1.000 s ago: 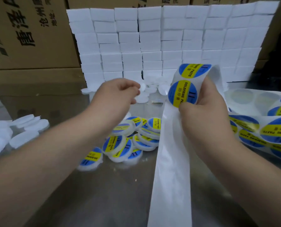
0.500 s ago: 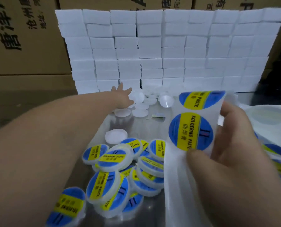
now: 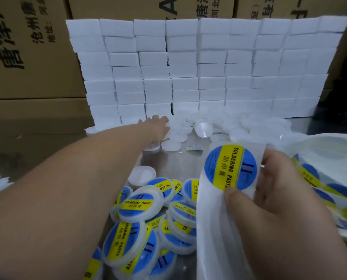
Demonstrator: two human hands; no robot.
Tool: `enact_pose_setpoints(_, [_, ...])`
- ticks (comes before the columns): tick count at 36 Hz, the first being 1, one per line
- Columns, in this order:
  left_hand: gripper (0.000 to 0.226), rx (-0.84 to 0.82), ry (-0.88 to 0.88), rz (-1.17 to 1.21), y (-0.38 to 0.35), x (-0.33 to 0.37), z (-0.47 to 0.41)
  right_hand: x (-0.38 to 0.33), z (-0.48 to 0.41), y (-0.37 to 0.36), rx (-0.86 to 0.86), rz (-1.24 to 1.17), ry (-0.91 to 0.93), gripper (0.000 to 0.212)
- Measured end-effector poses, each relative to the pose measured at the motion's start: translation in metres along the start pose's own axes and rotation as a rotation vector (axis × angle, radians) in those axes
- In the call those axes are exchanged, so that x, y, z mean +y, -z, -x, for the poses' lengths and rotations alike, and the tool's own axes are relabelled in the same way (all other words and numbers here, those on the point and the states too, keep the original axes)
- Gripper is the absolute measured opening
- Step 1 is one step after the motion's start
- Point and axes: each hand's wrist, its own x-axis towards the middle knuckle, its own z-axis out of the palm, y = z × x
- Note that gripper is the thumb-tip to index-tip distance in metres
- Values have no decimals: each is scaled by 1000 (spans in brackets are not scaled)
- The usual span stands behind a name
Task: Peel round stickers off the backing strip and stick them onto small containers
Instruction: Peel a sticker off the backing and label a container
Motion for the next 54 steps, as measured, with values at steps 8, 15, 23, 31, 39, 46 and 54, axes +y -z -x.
enact_pose_setpoints(8, [20,207,-11,537,57,20,47,15,-3,2,56,6,58,26])
enact_pose_setpoints(15, [19,258,32,1190,122,52,156,10,-4,3,85,-40,57,7])
enact_pose_setpoints(23, [17,370,-147,712,104,63,280,6,-3,3,73,17,187,36])
enact_pose_setpoints(31, [28,322,-56,830,76,58,298,3,4,-3,-198,-97,175,21])
enact_pose_setpoints(39, [9,400,-135,727,76,45,308,10,3,-3,-319,-21,290,23])
enact_pose_setpoints(46, [16,349,-9,1070,77,42,305,7,2,-2,-325,-24,329,24])
enact_pose_setpoints(54, [28,634,407,1348,79,26,291,7,1,0,-198,-66,268,50])
